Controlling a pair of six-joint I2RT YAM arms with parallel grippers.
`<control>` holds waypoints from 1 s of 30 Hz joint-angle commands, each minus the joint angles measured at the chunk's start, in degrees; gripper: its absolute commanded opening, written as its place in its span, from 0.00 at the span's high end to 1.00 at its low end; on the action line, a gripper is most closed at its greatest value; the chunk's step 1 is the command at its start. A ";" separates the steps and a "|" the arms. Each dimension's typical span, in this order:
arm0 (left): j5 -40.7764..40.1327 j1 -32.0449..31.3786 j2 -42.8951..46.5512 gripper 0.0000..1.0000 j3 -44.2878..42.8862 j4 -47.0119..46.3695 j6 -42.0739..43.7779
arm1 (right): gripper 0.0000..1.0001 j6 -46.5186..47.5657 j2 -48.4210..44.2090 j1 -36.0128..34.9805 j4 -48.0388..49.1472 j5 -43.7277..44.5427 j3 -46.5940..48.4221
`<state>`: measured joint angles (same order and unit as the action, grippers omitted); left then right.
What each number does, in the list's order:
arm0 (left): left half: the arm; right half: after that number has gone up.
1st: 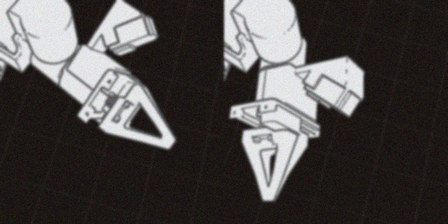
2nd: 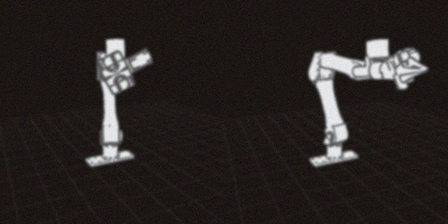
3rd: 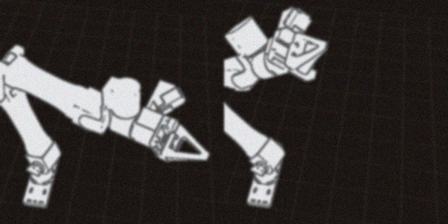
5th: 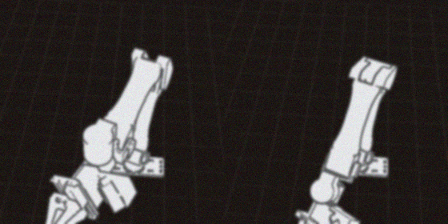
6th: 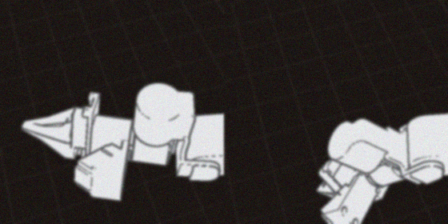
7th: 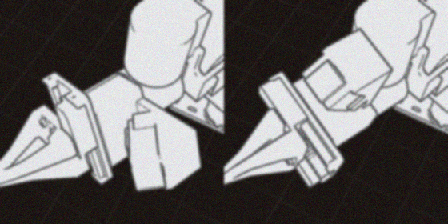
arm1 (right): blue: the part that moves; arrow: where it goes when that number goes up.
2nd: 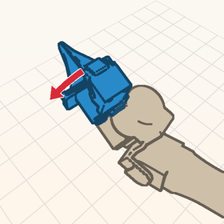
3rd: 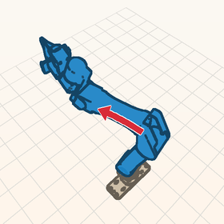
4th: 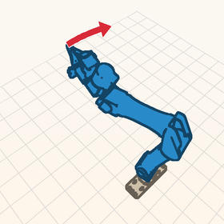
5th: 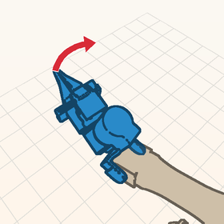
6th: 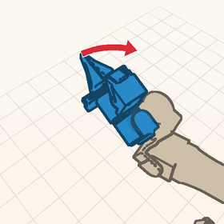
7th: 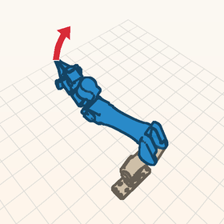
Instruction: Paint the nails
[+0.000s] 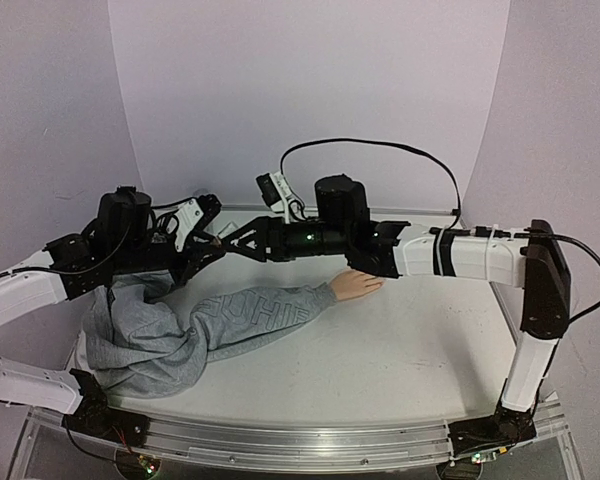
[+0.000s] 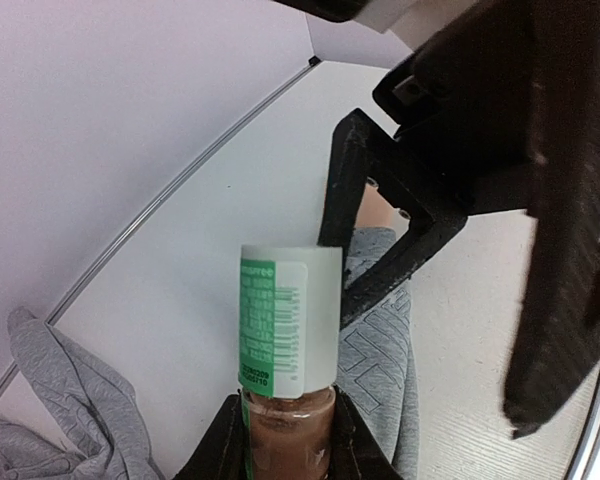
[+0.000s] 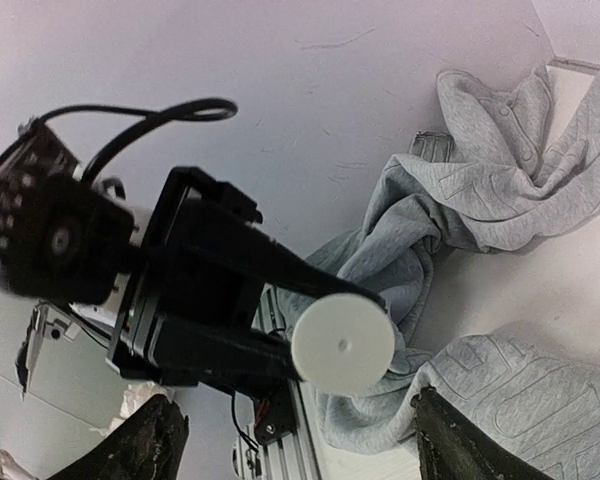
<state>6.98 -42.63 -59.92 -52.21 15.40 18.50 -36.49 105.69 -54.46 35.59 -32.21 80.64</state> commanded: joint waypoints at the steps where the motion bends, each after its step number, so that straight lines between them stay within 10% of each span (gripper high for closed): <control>1: -1.52 -0.73 1.64 1.00 0.72 -2.74 1.41 | 0.27 -5.44 2.84 0.14 4.05 1.18 5.33; 22: 13.44 -1.62 0.18 1.00 -1.49 -2.49 -3.65 | 1.00 3.35 0.96 0.15 6.06 -6.71 1.48; 30: 49.91 0.33 -4.13 1.00 -6.75 -6.63 -10.22 | 0.99 26.23 -7.29 -0.46 -1.42 -22.24 -6.52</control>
<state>31.51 -42.04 -62.72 -52.45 18.04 12.16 -24.64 103.88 -53.28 37.34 -44.25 76.03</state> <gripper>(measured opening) 0.232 0.217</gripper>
